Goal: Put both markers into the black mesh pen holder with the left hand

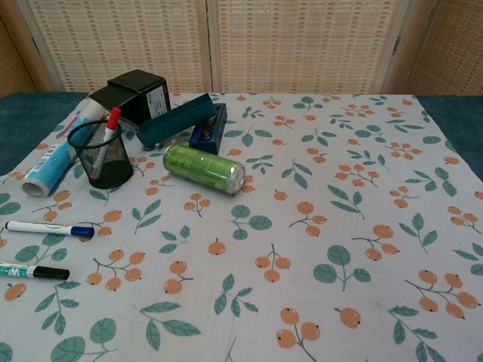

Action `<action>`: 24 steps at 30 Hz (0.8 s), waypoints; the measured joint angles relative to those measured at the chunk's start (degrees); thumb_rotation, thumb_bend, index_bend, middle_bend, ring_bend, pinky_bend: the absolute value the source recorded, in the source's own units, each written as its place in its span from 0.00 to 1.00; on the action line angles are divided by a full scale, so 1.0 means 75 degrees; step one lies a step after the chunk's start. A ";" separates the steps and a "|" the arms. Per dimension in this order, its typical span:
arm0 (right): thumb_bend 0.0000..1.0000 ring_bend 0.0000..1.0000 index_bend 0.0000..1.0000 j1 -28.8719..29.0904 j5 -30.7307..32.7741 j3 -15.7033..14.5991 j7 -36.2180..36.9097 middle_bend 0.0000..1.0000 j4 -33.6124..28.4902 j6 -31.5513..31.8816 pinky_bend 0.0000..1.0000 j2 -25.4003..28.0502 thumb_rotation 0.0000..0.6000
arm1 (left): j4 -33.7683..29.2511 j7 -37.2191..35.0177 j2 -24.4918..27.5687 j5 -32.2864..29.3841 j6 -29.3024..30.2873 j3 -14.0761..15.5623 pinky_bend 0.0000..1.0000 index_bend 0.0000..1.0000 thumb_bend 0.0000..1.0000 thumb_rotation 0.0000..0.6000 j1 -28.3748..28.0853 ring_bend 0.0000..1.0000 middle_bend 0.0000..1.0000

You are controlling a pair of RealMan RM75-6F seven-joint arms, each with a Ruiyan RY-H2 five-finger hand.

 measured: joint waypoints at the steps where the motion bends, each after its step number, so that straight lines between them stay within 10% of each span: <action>1: 0.06 0.11 0.14 -0.0001 -0.0005 -0.0003 -0.0002 0.04 0.0001 0.0000 0.12 -0.0001 1.00 | 0.0001 -0.0003 0.0000 -0.0002 -0.0001 -0.0001 0.33 0.10 0.34 1.00 -0.0001 0.02 0.04; 24: 0.06 0.11 0.14 0.0005 0.0001 0.0004 0.0015 0.04 -0.0003 -0.0004 0.12 0.0006 1.00 | -0.0025 0.0006 0.0009 0.0015 0.0009 0.0022 0.34 0.10 0.34 1.00 0.0017 0.02 0.05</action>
